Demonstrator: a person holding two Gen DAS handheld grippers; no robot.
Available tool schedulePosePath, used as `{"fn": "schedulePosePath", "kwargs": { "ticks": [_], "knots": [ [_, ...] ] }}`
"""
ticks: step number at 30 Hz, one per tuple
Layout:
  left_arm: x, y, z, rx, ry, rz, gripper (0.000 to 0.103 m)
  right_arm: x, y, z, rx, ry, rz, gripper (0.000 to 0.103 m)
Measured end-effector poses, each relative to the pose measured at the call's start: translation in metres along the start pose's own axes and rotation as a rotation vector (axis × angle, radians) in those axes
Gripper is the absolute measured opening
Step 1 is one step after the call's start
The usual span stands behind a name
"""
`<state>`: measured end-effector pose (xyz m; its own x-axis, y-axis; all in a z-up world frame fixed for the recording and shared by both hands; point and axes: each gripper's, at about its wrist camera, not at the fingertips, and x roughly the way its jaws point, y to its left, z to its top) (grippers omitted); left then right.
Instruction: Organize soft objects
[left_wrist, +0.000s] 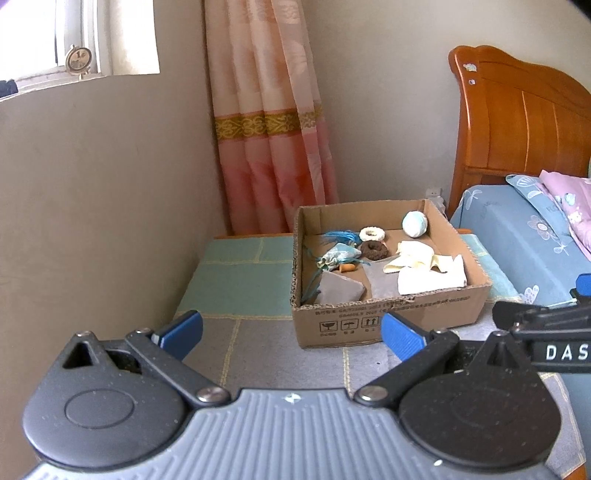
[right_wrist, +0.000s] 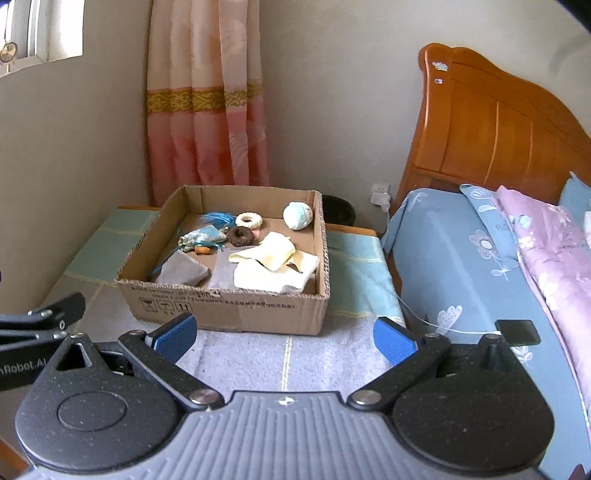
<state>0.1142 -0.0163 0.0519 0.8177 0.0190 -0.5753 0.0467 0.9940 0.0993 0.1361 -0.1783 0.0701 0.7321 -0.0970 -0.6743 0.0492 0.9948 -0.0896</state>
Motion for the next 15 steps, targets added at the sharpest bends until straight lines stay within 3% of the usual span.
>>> {"fn": "schedulePosePath", "kwargs": {
  "ticks": [15],
  "knots": [
    [0.0006,-0.0021,0.0010,-0.005,0.020,-0.001,0.102,-0.0013,-0.0030,-0.0053,0.014,0.006,-0.003,0.103]
  ]
}}
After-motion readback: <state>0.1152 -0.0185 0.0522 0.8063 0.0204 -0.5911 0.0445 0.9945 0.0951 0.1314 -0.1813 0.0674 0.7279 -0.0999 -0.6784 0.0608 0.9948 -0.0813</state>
